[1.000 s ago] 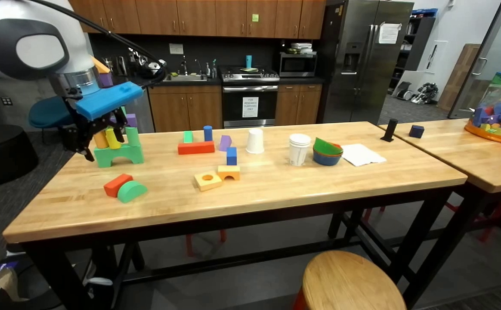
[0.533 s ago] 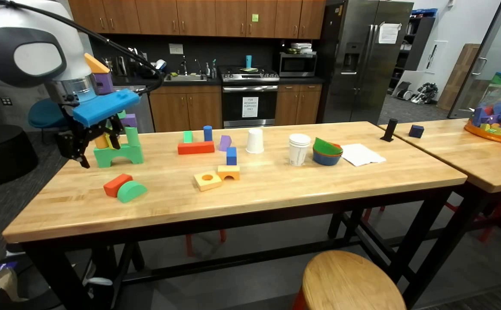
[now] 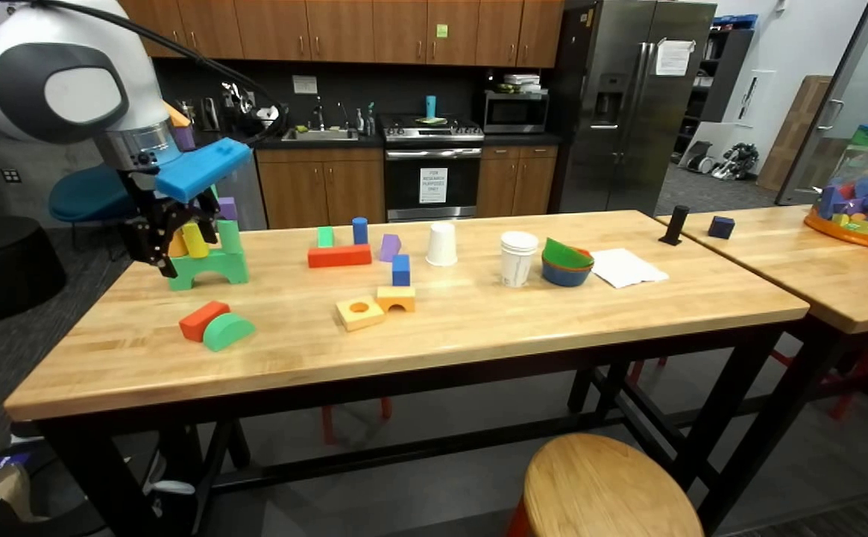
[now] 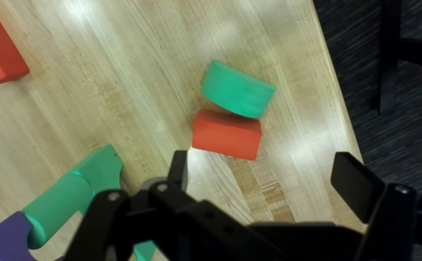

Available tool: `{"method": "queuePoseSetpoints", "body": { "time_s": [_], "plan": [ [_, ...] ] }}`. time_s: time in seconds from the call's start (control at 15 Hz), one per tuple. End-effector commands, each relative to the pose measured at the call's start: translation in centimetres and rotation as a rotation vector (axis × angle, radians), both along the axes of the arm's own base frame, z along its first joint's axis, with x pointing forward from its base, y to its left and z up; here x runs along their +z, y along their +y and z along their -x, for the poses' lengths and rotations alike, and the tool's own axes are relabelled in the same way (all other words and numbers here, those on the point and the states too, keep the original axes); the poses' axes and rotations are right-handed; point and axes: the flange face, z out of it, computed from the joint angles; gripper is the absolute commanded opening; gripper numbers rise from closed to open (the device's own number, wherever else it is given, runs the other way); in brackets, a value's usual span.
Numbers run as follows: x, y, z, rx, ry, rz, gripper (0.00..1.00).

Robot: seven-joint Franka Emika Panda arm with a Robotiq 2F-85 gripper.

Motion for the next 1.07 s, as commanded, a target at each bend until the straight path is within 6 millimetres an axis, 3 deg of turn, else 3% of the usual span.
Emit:
{"method": "queuePoseSetpoints", "body": {
  "time_s": [0.0,0.53,1.0],
  "plan": [
    [0.5,-0.4,-2.9,0.068,-0.009,-0.011,1.0],
    [3.2,-2.0,-8.5,0.024,-0.056,0.015,1.0],
    [4.2,-2.3,-10.3,0.051,-0.056,0.049,1.0]
  ]
}}
